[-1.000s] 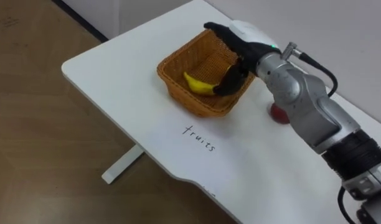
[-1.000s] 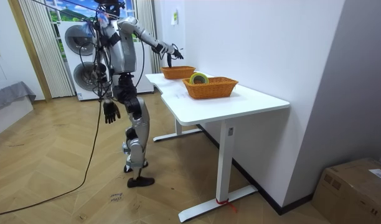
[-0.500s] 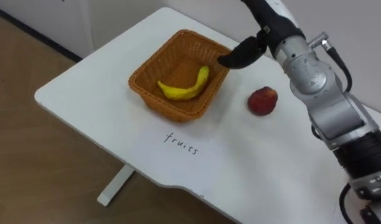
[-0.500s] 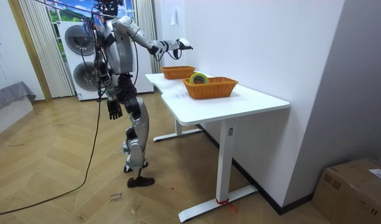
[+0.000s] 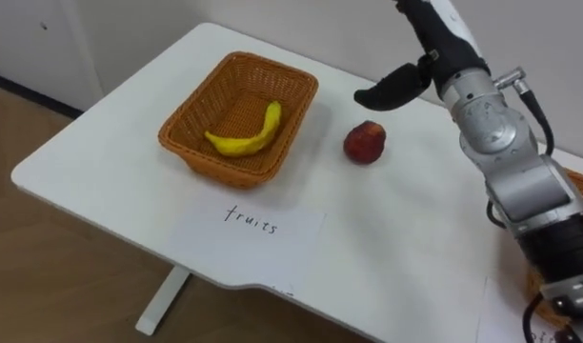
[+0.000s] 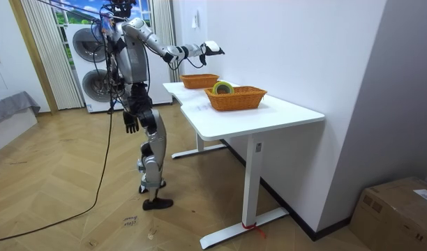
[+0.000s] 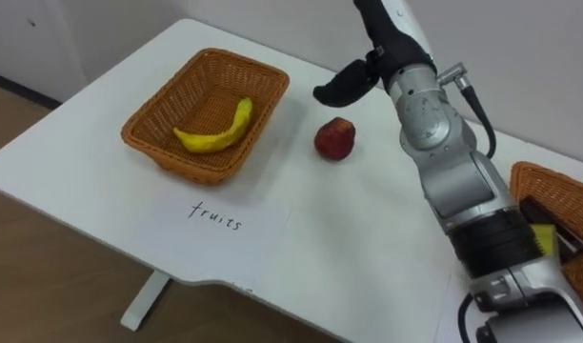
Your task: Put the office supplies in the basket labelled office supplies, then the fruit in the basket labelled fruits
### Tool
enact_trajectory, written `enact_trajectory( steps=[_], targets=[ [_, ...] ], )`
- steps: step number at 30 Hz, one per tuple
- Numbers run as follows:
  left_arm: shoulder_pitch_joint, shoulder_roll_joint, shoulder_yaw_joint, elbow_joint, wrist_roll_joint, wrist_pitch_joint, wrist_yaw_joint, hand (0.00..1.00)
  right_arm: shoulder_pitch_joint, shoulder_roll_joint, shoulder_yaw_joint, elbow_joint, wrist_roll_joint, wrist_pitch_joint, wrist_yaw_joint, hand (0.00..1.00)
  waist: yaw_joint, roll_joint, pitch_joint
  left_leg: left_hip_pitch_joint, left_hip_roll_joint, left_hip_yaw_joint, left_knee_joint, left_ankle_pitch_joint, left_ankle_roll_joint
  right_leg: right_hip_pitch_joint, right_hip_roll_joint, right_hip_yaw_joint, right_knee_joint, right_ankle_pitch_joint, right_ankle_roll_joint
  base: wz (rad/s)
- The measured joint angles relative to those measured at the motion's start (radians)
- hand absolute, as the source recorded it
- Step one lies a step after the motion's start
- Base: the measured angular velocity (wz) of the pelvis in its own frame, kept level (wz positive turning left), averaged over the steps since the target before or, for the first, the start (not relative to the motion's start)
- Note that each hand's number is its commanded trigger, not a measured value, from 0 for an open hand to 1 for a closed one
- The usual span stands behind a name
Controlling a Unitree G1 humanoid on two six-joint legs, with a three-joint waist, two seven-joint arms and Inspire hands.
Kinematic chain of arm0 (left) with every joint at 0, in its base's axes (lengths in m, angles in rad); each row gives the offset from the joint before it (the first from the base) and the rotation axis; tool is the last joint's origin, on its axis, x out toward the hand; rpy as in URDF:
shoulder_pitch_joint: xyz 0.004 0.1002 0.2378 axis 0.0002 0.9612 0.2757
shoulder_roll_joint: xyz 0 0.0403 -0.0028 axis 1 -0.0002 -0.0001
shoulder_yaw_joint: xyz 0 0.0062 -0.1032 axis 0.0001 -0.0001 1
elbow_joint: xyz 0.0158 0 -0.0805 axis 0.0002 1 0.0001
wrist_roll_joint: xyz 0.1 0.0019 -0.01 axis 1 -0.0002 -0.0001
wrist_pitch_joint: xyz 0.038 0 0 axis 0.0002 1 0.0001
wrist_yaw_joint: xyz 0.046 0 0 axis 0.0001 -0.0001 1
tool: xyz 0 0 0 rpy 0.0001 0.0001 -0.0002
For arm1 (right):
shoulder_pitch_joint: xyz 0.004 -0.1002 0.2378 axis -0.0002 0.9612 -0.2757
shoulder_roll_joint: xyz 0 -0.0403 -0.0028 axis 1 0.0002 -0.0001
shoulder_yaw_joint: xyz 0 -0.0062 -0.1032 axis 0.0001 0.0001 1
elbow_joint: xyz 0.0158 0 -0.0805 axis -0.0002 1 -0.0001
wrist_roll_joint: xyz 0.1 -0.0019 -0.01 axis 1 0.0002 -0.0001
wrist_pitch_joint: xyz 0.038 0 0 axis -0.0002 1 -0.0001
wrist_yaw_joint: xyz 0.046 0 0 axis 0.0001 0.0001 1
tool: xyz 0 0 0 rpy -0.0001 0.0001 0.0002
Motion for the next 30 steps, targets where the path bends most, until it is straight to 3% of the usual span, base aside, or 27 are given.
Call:
enact_trajectory(
  steps=[4, 12, 16, 20, 24, 26, 28, 30],
  targets=[
    [-0.001, 0.000, 0.000, 0.000, 0.001, 0.000, 0.002, 0.00, 0.000, 0.000, -0.002, 0.025, 0.023, 0.000, 0.005, 0.00, -0.002, 0.004, 0.0024, 0.001, 0.000, -0.001, -0.001, -0.001, 0.001, 0.001, 0.000, -0.001, -0.001, 0.000, 0.001, 0.01],
    [0.004, 0.001, 0.000, -0.018, 0.001, 0.001, 0.001, 0.00, 0.000, 0.004, -0.023, 0.049, 0.260, -0.001, -0.019, 0.00, 0.005, 0.010, 0.0047, 0.015, 0.000, -0.002, 0.000, -0.003, 0.002, 0.018, -0.002, -0.013, -0.002, -0.001, 0.003, 0.02],
    [0.008, -0.007, 0.000, -0.062, 0.001, 0.018, 0.003, 0.00, 0.000, 0.049, -0.052, 0.050, 0.374, -0.001, -0.048, 0.00, 0.002, 0.012, 0.0043, 0.008, 0.000, -0.003, 0.005, -0.003, 0.002, 0.015, -0.003, -0.023, -0.002, -0.001, 0.003, 0.02],
    [0.008, -0.010, -0.002, -0.085, 0.001, 0.018, 0.007, 0.00, 0.000, 0.066, -0.054, 0.050, 0.453, -0.002, -0.086, 0.00, 0.009, 0.015, 0.0011, -0.009, 0.000, -0.003, 0.007, -0.003, 0.002, -0.001, -0.004, -0.023, -0.001, -0.001, 0.002, 0.01],
    [0.015, -0.012, -0.007, -0.081, 0.001, 0.021, 0.007, 0.00, 0.020, 0.092, -0.067, 0.058, 0.535, -0.003, -0.136, 0.00, 0.005, 0.036, -0.0068, -0.016, -0.003, -0.012, 0.015, -0.003, 0.003, -0.002, -0.004, -0.025, -0.002, 0.001, 0.003, 0.03],
    [0.021, -0.016, -0.019, -0.081, 0.002, 0.021, 0.006, 0.00, 0.023, 0.092, -0.068, 0.084, 0.580, -0.004, -0.157, 0.00, 0.007, 0.047, -0.0066, -0.017, -0.005, -0.014, 0.015, -0.003, 0.003, -0.002, -0.006, -0.028, -0.002, 0.001, 0.003, 0.03],
    [0.025, -0.025, -0.019, -0.081, 0.002, 0.021, 0.002, 0.00, 0.022, 0.099, -0.073, 0.129, 0.602, -0.005, -0.184, 0.00, 0.007, 0.061, -0.0008, -0.023, -0.007, -0.019, 0.016, -0.001, 0.005, -0.006, -0.010, -0.039, -0.001, 0.001, 0.004, 0.07],
    [0.026, -0.034, -0.020, -0.081, 0.002, 0.021, 0.001, 0.00, 0.021, 0.104, -0.089, 0.176, 0.614, -0.005, -0.197, 0.00, 0.007, 0.072, -0.0023, -0.031, -0.009, -0.023, 0.019, -0.001, 0.006, -0.010, -0.012, -0.045, -0.001, 0.001, 0.005, 0.11]
  ],
)
